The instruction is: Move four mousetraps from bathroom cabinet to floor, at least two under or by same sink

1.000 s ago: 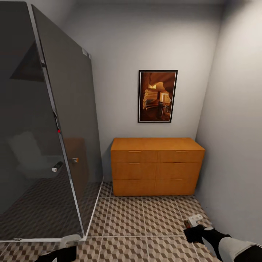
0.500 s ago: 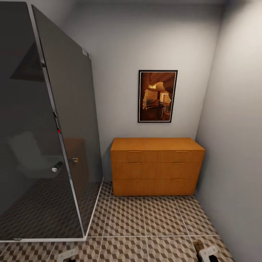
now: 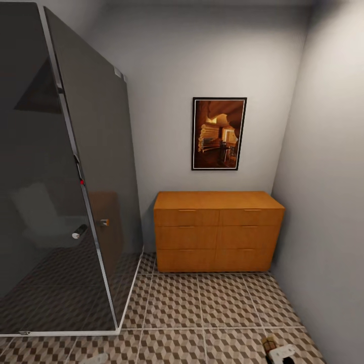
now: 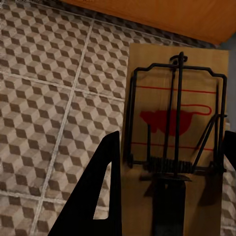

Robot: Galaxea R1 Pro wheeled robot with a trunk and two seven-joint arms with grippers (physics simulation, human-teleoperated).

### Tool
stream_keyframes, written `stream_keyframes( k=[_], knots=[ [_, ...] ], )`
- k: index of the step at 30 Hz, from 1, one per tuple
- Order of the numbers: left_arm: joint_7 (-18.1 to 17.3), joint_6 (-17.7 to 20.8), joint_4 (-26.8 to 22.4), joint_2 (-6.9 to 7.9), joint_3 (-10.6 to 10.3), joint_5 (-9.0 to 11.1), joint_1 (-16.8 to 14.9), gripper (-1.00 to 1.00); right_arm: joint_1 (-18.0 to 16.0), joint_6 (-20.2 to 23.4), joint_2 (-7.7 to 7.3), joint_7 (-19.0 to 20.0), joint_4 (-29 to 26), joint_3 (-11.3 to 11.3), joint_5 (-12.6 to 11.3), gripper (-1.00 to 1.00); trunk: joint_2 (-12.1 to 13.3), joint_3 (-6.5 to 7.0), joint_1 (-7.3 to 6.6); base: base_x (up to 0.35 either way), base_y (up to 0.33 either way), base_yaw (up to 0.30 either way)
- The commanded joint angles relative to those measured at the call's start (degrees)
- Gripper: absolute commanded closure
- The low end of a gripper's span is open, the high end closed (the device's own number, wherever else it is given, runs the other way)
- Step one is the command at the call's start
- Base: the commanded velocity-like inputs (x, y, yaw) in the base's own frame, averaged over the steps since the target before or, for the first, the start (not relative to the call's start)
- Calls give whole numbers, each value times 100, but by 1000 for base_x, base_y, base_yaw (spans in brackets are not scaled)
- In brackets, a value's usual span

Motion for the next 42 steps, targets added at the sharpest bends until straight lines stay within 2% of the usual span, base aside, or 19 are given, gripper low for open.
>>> stream_keyframes(
  k=[1,12,42],
  knots=[
    [-22,-35,26,-8,-44,37,-5,100,-6,-33,15,49,22,50,-79,100,-5,-2,2,0,0,0],
    [-18,-33,26,-34,-44,34,11,100,-1,-33,44,40,22,50,-72,100,-5,-2,2,0,0,43],
    [-18,-33,26,-43,-53,34,45,100,1,-33,45,33,22,50,-80,100,-5,-2,2,0,0,290]
  ],
)
